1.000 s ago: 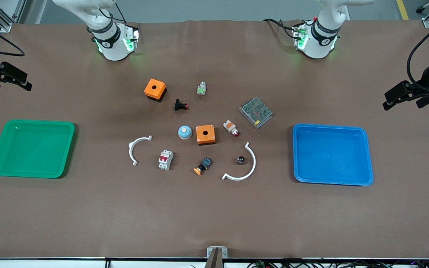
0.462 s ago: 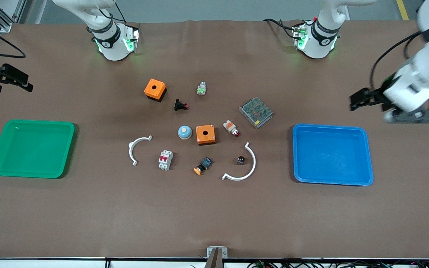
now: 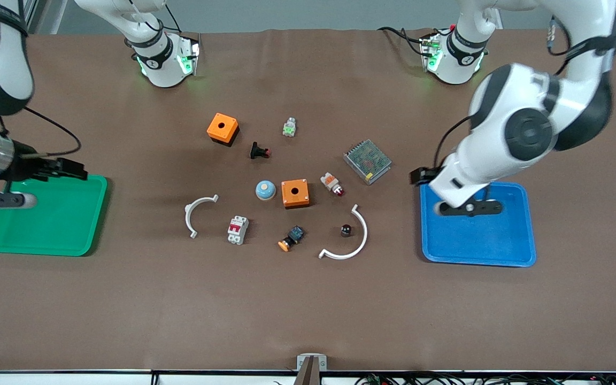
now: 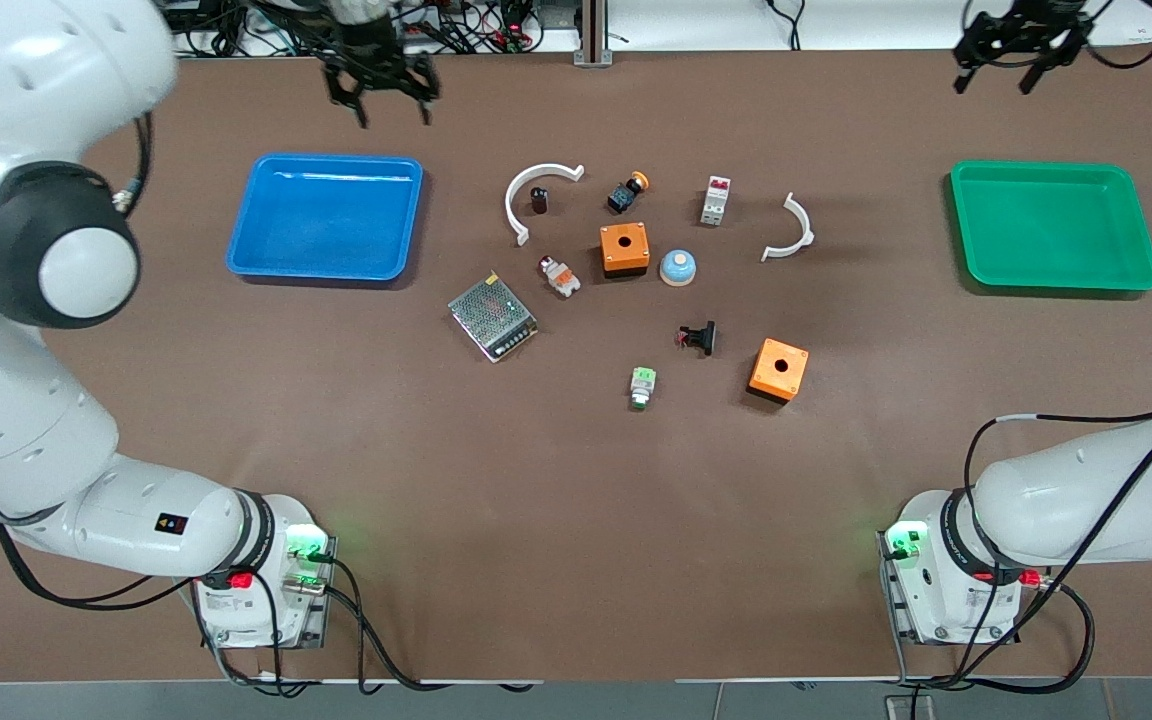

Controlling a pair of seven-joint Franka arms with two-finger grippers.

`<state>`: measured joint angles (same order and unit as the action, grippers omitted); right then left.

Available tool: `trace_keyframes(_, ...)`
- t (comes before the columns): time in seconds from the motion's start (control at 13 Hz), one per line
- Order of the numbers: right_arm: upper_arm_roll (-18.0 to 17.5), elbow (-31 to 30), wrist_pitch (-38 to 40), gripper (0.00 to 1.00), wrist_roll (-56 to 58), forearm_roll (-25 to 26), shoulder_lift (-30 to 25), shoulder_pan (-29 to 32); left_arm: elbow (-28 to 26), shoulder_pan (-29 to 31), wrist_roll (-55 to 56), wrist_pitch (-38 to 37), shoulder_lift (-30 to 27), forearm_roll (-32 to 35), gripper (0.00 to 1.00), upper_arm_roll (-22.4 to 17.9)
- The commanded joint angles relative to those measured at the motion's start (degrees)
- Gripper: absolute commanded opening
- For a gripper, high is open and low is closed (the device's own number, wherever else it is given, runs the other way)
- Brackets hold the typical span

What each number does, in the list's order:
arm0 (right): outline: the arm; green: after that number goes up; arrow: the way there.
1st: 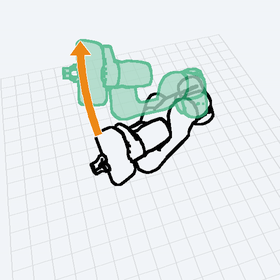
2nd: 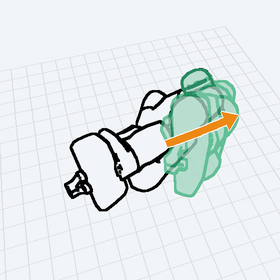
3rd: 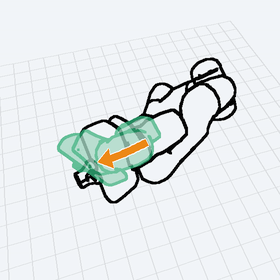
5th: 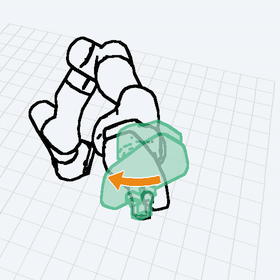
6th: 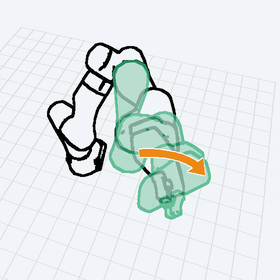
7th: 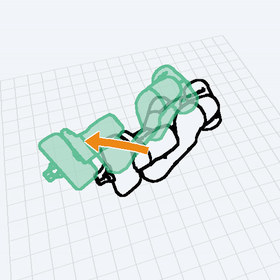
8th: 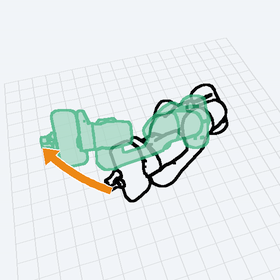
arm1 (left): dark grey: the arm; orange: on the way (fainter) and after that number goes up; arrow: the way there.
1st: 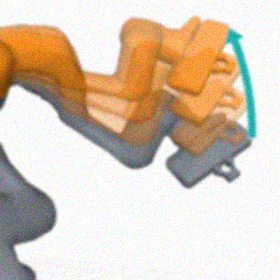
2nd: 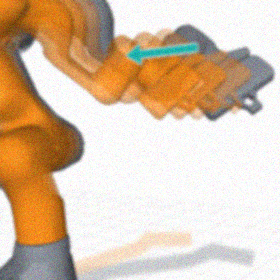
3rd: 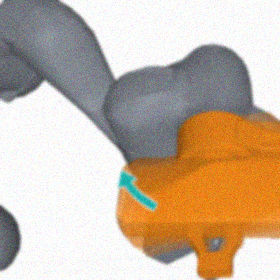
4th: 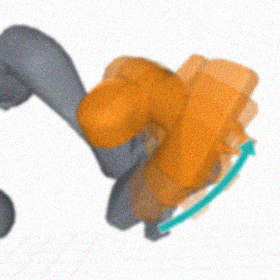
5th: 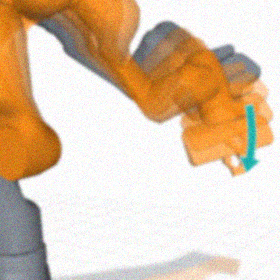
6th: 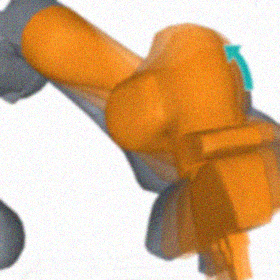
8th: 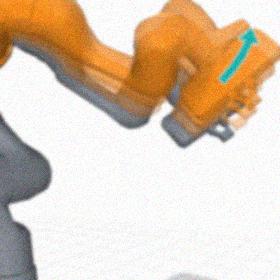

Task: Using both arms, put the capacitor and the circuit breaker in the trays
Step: 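Reach the right gripper to the breaker while the left gripper reaches the capacitor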

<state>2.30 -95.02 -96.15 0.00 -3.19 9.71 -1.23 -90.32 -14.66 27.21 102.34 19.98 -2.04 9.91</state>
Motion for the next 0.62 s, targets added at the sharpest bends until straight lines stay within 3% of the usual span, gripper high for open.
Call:
trace_keyframes(0.0,-0.02,-0.07,-5.07,1.0,-13.47,-2.25,1.79,-6.83,1.2,-4.66,9.58,6.88,5.23,0.37,1.0,-0.15)
trace_keyframes(0.38,-0.02,0.1,-15.28,1.0,-23.36,-4.88,10.22,-17.04,2.86,-11.08,23.11,20.06,16.12,4.94,1.0,-0.5)
trace_keyframes(0.54,-0.02,0.19,-20.63,1.0,-25.57,-4.81,13.91,-20.64,6.37,-12.23,27.36,26.57,21.84,5.12,1.0,-0.5)
